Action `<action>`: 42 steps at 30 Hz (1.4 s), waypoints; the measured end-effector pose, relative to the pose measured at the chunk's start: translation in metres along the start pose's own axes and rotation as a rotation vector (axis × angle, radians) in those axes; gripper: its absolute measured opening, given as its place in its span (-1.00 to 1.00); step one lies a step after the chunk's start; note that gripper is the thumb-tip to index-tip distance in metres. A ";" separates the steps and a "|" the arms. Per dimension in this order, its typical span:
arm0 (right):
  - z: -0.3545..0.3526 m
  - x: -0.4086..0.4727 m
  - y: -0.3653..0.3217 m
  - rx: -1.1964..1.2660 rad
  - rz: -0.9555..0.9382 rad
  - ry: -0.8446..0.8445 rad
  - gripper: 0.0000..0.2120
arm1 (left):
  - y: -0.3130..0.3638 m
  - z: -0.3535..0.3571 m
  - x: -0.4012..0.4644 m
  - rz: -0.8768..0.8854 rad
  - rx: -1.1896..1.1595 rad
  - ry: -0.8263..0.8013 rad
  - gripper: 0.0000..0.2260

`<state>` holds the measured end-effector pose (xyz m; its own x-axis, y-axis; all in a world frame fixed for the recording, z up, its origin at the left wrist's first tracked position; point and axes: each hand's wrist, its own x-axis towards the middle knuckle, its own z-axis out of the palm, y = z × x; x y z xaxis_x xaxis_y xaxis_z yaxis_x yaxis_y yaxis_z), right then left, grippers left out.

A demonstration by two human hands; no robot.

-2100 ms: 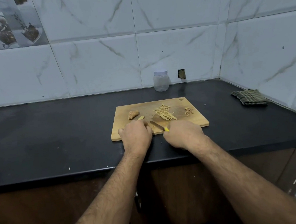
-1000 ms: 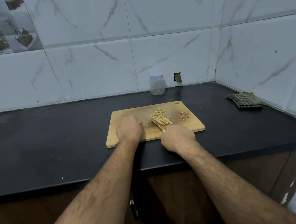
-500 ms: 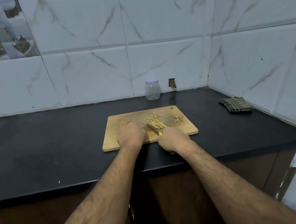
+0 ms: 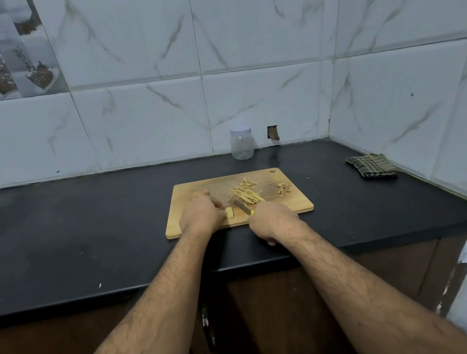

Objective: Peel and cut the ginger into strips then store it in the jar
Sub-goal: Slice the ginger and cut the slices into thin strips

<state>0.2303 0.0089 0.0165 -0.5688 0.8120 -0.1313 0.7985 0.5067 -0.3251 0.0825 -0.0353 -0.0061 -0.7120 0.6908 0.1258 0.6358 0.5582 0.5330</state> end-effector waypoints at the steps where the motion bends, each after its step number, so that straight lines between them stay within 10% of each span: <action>1: 0.000 -0.001 -0.002 -0.003 0.001 -0.006 -0.74 | 0.001 0.000 -0.001 -0.005 -0.004 -0.019 -0.77; 42: 0.009 -0.008 -0.018 -0.074 -0.032 0.072 -0.74 | 0.002 0.001 0.011 0.077 0.081 -0.144 -0.73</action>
<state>0.2184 -0.0100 0.0148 -0.5805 0.8125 -0.0535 0.7942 0.5505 -0.2573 0.0764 -0.0262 -0.0048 -0.6139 0.7884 0.0400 0.7130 0.5321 0.4566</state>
